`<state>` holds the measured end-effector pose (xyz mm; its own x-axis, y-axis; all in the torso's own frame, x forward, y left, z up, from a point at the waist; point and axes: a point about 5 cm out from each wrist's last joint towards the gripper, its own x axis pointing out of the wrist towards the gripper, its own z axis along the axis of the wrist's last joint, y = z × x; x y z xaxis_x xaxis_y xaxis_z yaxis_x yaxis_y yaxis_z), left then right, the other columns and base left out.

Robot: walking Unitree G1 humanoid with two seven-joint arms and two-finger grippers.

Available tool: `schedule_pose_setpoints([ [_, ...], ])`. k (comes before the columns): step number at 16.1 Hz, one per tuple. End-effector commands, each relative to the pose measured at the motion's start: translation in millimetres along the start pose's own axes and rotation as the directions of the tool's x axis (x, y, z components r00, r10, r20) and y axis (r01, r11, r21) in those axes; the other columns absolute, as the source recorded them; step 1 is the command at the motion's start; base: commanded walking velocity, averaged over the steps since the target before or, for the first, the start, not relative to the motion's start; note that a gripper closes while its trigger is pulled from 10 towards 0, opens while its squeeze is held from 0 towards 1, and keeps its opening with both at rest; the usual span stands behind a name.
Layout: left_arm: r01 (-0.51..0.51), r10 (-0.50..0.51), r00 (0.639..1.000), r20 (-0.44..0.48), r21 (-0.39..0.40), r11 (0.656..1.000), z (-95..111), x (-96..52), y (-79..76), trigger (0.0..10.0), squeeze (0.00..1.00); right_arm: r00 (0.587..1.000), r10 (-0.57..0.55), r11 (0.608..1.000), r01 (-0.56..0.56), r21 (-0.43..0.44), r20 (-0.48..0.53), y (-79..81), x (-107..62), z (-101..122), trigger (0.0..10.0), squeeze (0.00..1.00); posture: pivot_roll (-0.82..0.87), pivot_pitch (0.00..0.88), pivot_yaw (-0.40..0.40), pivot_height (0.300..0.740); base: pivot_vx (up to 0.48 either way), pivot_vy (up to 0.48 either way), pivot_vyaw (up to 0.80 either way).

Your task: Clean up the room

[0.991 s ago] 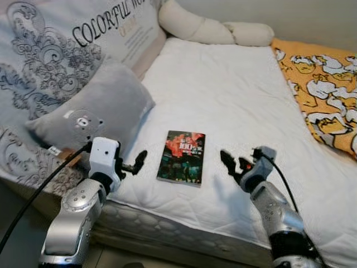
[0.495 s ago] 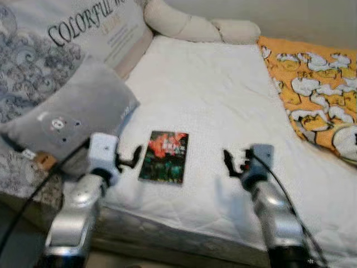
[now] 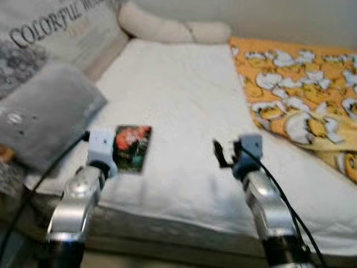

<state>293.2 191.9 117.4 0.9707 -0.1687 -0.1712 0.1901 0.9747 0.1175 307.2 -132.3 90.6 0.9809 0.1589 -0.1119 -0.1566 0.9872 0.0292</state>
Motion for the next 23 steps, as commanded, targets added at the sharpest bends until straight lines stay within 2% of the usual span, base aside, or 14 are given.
schedule_pose_setpoints([
  [1,0.022,-0.022,1.000,-0.004,0.006,1.000,-1,3.2,-5.3,10.0,1.00,0.999,-0.036,0.999,0.036,-0.003,0.018,-8.3,-0.8,0,10.0,1.00,0.09,0.000,0.003,0.740,0.000,-0.412,0.00],
  [2,0.018,-0.018,1.000,-0.002,0.005,1.000,0,5.1,-3.9,10.0,1.00,0.999,-0.040,0.999,0.041,-0.031,0.031,-6.9,1.6,2,10.0,1.00,0.08,0.000,0.005,0.740,0.000,-0.412,0.00],
  [3,0.010,-0.010,1.000,0.005,-0.010,1.000,2,8.1,-2.5,10.0,1.00,0.999,-0.023,0.999,0.024,-0.023,0.040,-1.7,5.3,6,10.0,1.00,0.06,0.000,0.014,0.740,0.000,-0.420,0.00],
  [4,0.012,-0.012,1.000,0.004,-0.016,1.000,2,10.1,-3.5,10.0,1.00,0.999,-0.032,0.999,0.031,0.033,0.043,-1.4,7.4,8,10.0,1.00,0.06,0.000,0.012,0.740,0.000,-0.416,0.00],
  [6,0.024,-0.024,1.000,-0.001,-0.010,1.000,-1,13.1,-7.0,10.0,1.00,0.997,-0.056,0.997,0.053,0.058,0.046,-2.8,11.7,11,10.0,1.00,0.06,0.000,0.001,0.740,0.000,-0.414,0.00],
  [7,0.027,-0.027,1.000,-0.001,-0.007,1.000,-2,14.3,-7.9,10.0,1.00,0.998,-0.051,0.998,0.048,0.049,0.049,-1.9,13.6,12,10.0,1.00,0.06,0.000,0.001,0.740,0.000,-0.412,0.00],
  [8,0.028,-0.028,1.000,0.002,-0.011,1.000,-1,14.8,-8.6,10.0,1.00,0.998,-0.048,0.999,0.048,-0.002,0.037,-1.8,13.7,10,10.0,1.00,0.06,0.000,0.001,0.740,0.000,-0.412,0.00],
  [10,0.027,-0.027,1.000,0.002,-0.015,1.000,-1,14.0,-9.2,10.0,1.00,0.996,-0.088,0.996,0.088,-0.034,0.013,-6.3,12.4,5,10.0,1.00,0.06,0.000,0.004,0.740,0.000,-0.412,0.00],
  [15,0.014,-0.014,1.000,-0.012,-0.012,1.000,-7,8.5,-8.0,10.0,1.00,0.991,-0.102,0.995,0.102,-0.008,-0.084,-11.5,6.6,-9,10.0,1.00,0.06,0.000,0.004,0.740,0.000,-0.407,0.00],
  [18,0.016,-0.016,1.000,-0.008,-0.004,1.000,-7,7.9,-9.4,10.0,1.00,0.985,-0.125,0.992,0.122,-0.030,-0.123,-15.3,5.1,-15,10.0,1.00,0.06,0.000,0.001,0.740,0.000,-0.383,0.00],
  [20,0.019,-0.020,1.000,-0.019,-0.014,1.000,-8,8.5,-9.9,10.0,1.00,0.982,-0.133,0.990,0.127,-0.054,-0.135,-16.2,5.7,-15,10.0,1.00,0.06,0.000,0.003,0.740,0.000,0.000,0.00],
  [22,0.018,-0.018,1.000,-0.005,-0.016,1.000,-5,9.5,-9.8,10.0,1.00,0.982,-0.125,0.992,0.118,-0.051,-0.145,-14.9,6.5,-15,10.0,0.00,0.06,0.000,0.003,0.740,0.000,0.000,0.00],
  [23,0.024,-0.024,1.000,-0.002,-0.018,1.000,-4,9.9,-9.8,10.0,1.00,0.979,-0.136,0.989,0.125,-0.081,-0.151,-15.5,7.1,-16,10.0,0.00,0.06,0.000,0.002,0.740,0.000,0.000,0.00],
])
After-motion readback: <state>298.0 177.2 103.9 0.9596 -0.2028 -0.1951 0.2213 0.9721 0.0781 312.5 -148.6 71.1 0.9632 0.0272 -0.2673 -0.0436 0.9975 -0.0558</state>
